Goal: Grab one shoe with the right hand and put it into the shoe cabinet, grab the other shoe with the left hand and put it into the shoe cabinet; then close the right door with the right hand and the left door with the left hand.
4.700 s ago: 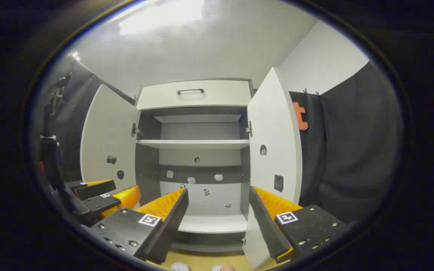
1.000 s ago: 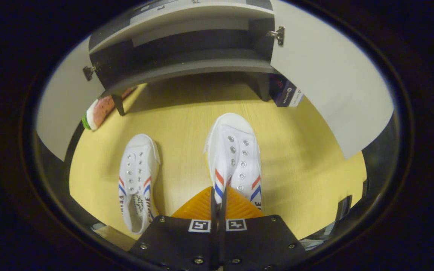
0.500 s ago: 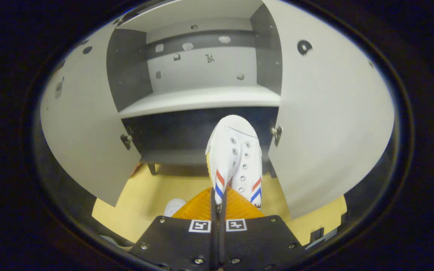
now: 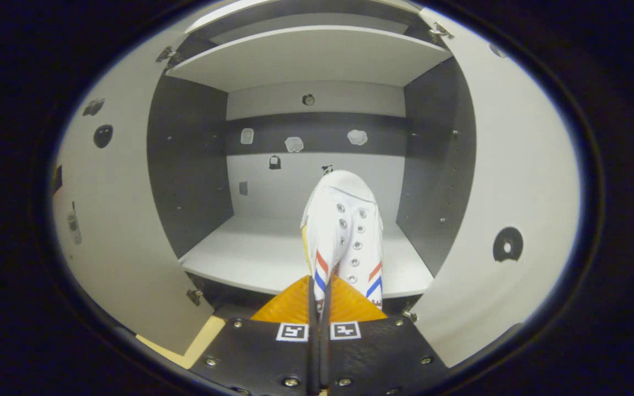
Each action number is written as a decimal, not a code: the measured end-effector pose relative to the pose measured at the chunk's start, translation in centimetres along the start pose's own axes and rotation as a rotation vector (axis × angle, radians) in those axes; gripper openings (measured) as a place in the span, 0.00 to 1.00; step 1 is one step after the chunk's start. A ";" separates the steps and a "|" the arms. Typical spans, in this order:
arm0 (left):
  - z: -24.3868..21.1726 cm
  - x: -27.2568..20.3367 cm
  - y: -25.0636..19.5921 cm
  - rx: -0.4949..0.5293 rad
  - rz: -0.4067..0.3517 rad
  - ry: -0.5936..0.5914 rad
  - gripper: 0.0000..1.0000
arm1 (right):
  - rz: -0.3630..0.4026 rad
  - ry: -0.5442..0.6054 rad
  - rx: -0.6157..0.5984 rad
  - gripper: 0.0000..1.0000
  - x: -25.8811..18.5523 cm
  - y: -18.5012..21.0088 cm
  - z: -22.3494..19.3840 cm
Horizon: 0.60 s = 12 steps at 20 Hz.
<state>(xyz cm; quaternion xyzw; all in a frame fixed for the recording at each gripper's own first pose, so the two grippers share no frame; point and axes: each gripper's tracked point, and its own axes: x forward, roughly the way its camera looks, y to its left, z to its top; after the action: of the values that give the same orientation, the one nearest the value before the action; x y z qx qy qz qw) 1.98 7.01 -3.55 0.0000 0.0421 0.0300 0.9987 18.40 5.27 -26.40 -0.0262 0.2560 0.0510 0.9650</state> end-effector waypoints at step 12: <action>0.1 0.1 0.2 0.004 0.001 -0.016 0.93 | -0.061 0.153 0.009 0.00 12.3 -2.9 -1.2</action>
<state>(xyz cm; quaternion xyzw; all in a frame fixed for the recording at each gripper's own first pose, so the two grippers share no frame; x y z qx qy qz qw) 2.03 7.24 -3.47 0.0024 0.0343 0.0303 0.9990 28.80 3.38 -33.49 -0.0334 0.3283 0.0183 0.9438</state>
